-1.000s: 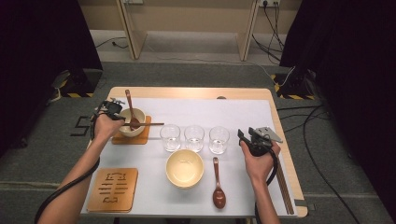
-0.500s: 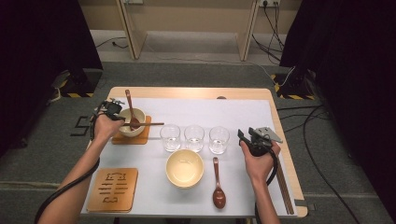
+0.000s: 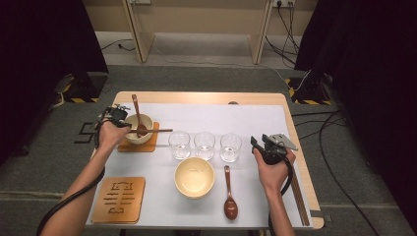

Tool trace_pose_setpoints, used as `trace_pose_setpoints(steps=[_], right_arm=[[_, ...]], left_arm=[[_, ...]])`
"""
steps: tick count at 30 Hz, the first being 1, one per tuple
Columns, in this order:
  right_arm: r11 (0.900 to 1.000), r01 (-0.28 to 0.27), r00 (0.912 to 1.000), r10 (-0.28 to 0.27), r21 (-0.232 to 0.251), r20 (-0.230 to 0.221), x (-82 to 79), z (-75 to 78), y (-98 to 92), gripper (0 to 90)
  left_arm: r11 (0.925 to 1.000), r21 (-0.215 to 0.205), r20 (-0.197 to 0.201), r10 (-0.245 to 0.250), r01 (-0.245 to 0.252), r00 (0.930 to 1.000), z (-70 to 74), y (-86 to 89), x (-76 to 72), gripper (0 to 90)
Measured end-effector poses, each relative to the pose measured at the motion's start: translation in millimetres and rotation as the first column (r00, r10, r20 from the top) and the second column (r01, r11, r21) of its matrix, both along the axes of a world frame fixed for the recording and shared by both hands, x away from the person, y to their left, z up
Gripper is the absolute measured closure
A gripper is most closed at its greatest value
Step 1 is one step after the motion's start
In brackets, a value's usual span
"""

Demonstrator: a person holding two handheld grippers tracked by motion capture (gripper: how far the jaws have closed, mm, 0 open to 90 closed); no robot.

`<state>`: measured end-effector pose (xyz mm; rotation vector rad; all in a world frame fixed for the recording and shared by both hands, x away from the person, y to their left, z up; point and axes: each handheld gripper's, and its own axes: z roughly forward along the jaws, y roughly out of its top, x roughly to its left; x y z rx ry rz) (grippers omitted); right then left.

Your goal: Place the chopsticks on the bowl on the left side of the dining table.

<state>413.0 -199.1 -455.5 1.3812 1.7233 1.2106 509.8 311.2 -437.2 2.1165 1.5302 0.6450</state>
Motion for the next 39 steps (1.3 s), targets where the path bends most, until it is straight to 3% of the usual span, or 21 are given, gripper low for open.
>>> trace_pose_setpoints(steps=[8,28,39], right_arm=[[1.000,0.000,1.0000,0.000,-0.001,-0.001,-0.1,0.1,0.0,51.9],[1.000,-0.003,1.0000,0.003,0.003,-0.004,-0.2,1.9,-1.1,51.8],[1.000,0.004,1.0000,-0.004,0.006,-0.007,0.5,0.9,-4.8,51.8]], left_arm=[[0.9999,-0.004,0.021,0.012,-0.012,0.9997,0.8,1.6,-0.6,85.9],[0.9962,-0.087,0.113,0.003,0.007,0.9936,21.7,-6.9,-11.3,69.0],[0.9931,-0.114,0.120,-0.015,0.029,0.9927,25.7,-9.8,-18.7,62.2]])
